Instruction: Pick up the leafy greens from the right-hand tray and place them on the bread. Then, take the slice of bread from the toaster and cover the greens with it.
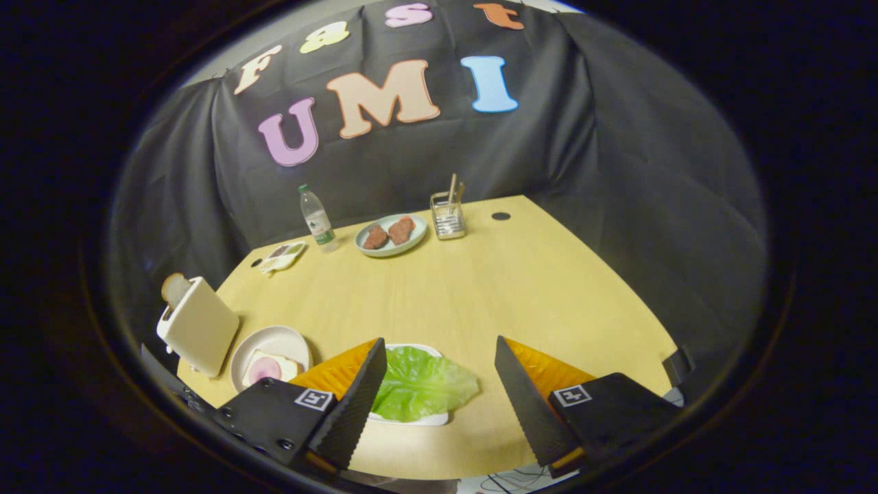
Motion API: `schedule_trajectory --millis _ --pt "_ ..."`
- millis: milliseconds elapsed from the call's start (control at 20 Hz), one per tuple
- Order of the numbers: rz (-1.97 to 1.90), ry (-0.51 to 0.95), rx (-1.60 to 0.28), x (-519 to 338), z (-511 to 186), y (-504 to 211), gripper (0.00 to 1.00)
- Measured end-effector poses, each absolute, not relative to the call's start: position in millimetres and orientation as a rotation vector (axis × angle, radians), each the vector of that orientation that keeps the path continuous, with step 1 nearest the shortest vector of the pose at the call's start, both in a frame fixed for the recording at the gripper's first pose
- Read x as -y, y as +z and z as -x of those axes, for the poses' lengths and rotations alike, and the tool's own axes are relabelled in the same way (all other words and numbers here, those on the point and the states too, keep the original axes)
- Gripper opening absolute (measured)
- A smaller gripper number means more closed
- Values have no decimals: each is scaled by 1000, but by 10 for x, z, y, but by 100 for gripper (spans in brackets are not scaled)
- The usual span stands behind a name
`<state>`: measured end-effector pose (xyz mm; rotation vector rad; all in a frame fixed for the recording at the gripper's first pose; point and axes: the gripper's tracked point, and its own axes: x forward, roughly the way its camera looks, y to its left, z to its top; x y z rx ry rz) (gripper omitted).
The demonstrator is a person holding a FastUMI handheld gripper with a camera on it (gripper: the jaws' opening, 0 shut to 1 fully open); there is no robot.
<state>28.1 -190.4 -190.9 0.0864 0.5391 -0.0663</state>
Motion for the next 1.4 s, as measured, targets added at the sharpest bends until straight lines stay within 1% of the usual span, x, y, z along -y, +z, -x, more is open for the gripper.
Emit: schedule_trajectory --millis 300,500,700,1000,1300,1400 --pt "-158 -15 -709 1979 -413 -2555 100" --pt "-164 4 -791 1971 -419 -2888 100" --pt "-139 20 -845 1963 -393 -3071 80" --pt "-131 21 -854 1960 -414 -3107 49" --pt "-79 33 -835 1884 -416 -3002 8" --pt "-36 33 -809 1874 -428 -2907 8"
